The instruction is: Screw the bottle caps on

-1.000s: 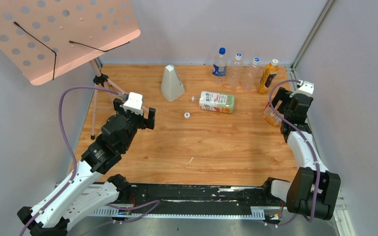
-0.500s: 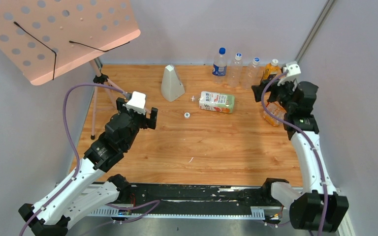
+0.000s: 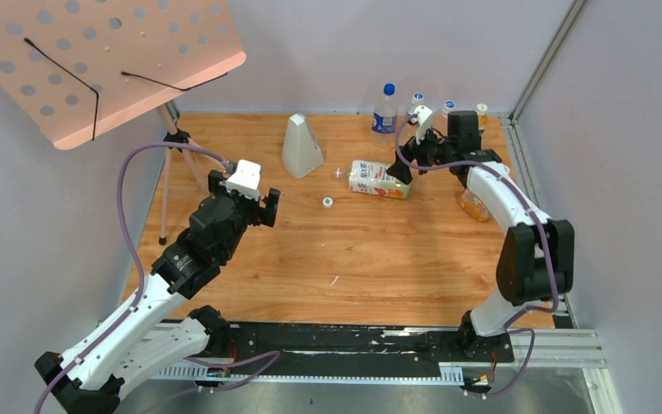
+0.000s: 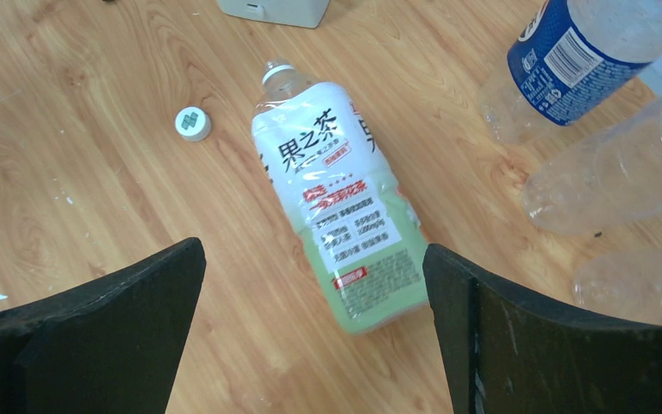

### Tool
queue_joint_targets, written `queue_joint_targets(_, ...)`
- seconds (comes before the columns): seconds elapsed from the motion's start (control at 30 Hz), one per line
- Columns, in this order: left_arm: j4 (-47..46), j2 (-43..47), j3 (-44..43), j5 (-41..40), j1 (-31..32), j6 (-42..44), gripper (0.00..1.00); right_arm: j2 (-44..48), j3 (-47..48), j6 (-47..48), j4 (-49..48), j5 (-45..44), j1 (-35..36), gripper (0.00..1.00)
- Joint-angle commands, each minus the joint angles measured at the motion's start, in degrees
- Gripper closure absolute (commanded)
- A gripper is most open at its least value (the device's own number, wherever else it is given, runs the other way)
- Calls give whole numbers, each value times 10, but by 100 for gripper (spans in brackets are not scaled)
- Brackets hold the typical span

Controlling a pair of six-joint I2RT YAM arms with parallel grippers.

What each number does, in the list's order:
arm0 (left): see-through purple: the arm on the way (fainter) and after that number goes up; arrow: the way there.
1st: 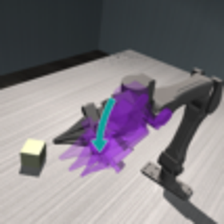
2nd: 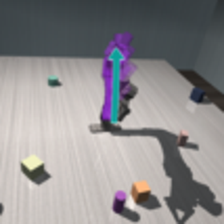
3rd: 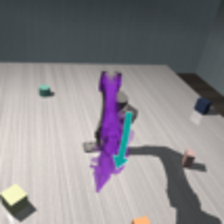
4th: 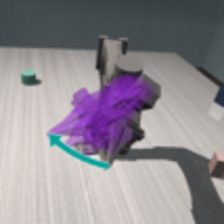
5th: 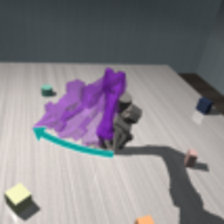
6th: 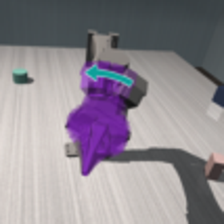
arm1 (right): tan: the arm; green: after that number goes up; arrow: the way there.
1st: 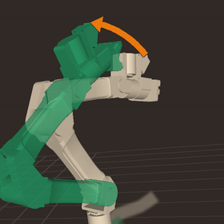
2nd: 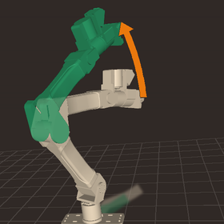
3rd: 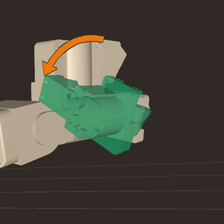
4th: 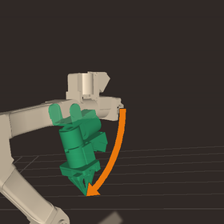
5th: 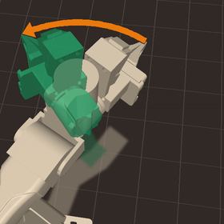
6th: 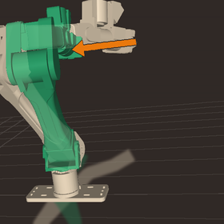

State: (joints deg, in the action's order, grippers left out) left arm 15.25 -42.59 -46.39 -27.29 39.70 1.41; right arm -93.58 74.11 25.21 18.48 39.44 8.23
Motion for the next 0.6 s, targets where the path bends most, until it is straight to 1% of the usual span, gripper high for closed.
queue_joint_targets(0.0,-14,-5,0,3,-2,8,0,-82,84,57,37,32,8,0)
queue_joint_targets(0.07,-14,-8,1,4,-2,9,0,-130,114,49,46,39,9,0)
queue_joint_targets(0.17,-14,-11,0,4,-2,12,0,-181,145,27,49,64,9,0)
queue_joint_targets(0.27,-14,-13,0,4,-2,15,0,-220,167,3,50,64,12,0)
queue_joint_targets(0.4,-14,-16,0,7,-2,15,0,-249,177,-13,50,36,19,1)
queue_joint_targets(0.57,-12,-17,-2,16,-2,15,0,-241,141,-37,53,7,21,10)
